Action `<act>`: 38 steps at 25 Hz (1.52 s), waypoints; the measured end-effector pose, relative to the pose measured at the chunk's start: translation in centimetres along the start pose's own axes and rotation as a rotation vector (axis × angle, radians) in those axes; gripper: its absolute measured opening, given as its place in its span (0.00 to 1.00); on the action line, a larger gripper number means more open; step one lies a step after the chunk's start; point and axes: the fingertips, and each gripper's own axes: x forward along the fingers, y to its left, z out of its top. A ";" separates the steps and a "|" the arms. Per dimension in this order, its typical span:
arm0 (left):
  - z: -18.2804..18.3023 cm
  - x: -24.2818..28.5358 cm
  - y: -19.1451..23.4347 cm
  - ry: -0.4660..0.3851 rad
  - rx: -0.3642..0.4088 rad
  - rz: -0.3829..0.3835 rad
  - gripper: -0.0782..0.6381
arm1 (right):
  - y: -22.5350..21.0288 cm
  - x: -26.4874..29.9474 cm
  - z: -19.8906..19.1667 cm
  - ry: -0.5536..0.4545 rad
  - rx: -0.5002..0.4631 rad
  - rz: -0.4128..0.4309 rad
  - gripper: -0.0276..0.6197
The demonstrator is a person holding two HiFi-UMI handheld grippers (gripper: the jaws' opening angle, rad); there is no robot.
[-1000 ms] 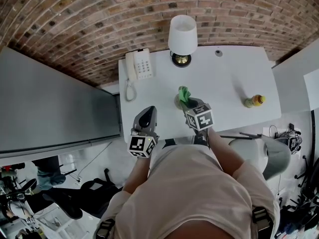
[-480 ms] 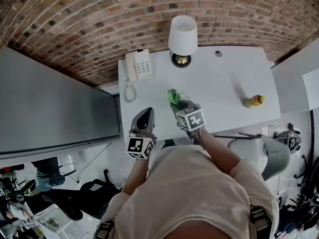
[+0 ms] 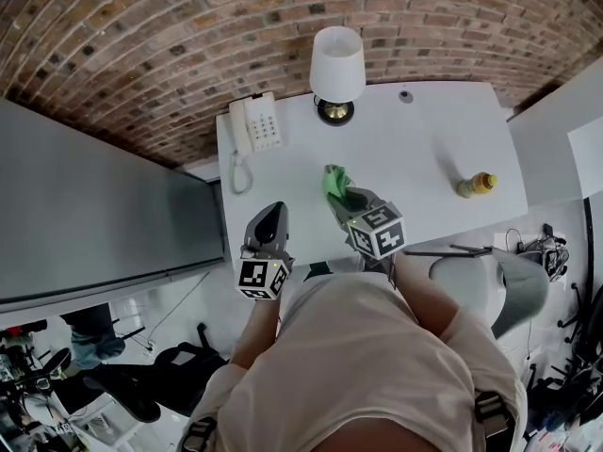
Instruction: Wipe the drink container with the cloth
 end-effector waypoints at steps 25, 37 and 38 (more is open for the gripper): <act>-0.4 0.3 -1.2 0.027 0.012 -0.011 0.12 | -6.4 -2.0 -7.1 0.039 0.001 -0.185 0.11; -0.5 0.5 -1.3 0.023 0.010 -0.025 0.12 | -4.6 -1.9 -7.3 0.060 -0.001 -0.146 0.11; -0.5 0.5 -1.2 0.024 0.010 -0.026 0.12 | -4.3 -1.8 -7.3 0.062 -0.002 -0.139 0.11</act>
